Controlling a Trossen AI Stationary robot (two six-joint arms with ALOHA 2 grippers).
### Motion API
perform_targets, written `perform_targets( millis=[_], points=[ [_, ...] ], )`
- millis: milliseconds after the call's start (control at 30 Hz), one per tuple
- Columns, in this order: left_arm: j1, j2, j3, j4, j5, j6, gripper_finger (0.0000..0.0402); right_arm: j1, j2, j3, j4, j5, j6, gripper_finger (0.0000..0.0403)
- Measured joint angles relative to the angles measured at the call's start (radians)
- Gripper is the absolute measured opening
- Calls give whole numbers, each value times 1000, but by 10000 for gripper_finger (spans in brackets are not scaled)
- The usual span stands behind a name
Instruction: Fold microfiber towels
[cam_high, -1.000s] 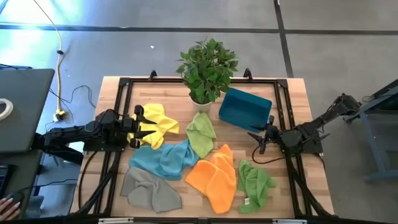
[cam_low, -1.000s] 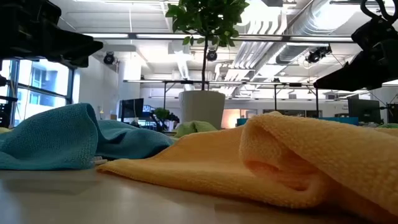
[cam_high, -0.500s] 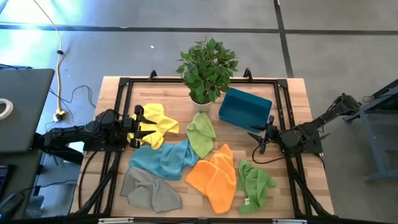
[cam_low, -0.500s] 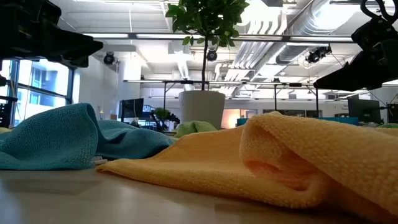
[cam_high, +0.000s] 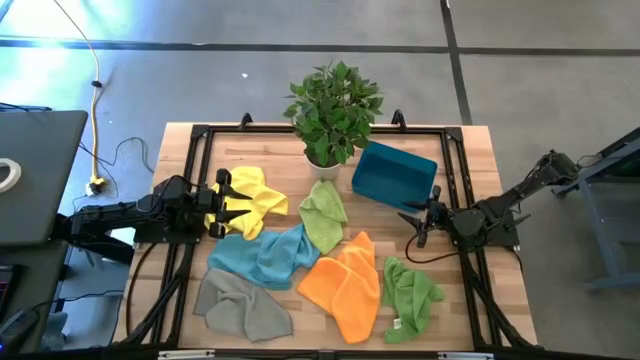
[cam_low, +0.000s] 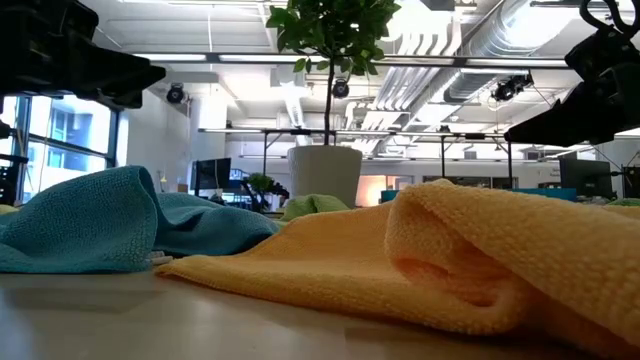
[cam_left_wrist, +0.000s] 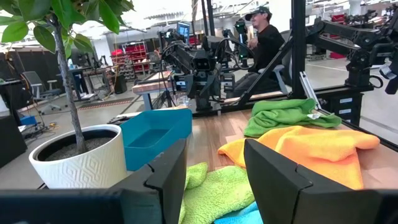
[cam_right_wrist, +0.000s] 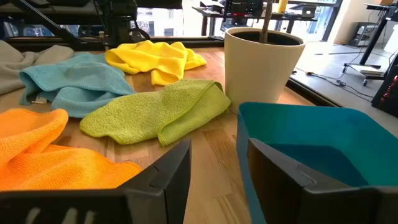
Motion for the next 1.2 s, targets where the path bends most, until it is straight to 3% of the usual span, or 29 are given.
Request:
perform_targets(
  millis=[1200],
  points=[
    [0,0,0,0,0,0,152,0,0,0,0,0,0,149]
  ],
)
